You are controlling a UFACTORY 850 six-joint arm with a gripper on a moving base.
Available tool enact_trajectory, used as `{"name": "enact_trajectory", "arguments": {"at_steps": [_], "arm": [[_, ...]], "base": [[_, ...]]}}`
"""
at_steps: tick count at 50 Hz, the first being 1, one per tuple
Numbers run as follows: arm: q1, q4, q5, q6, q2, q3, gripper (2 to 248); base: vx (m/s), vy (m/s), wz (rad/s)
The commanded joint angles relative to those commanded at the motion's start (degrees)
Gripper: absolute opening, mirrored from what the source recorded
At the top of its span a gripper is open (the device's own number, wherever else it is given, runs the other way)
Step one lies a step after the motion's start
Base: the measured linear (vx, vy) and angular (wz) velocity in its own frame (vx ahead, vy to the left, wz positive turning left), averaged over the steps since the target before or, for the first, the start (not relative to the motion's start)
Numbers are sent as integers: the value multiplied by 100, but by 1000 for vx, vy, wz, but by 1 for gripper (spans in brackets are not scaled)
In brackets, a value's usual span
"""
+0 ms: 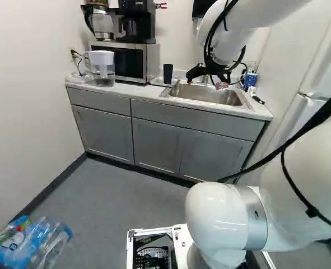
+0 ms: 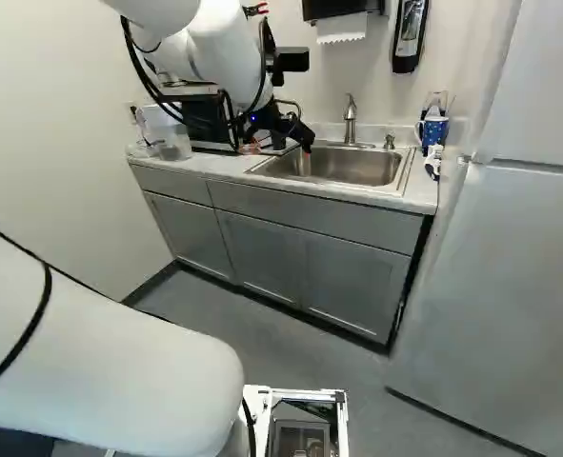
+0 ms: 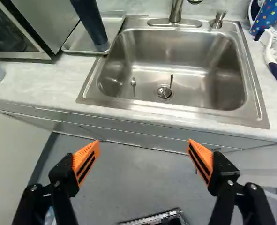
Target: Rinse the cup and place it in the tray
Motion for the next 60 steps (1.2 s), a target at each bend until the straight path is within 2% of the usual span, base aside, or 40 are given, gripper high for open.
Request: {"name": "enact_trajectory", "arguments": {"at_steps": [39, 60], "arm": [[0, 0, 0, 0, 0, 0, 247], [-1, 0, 1, 0, 9, 8, 247]], "base": [[-106, 35, 8], [-7, 0, 1]]}}
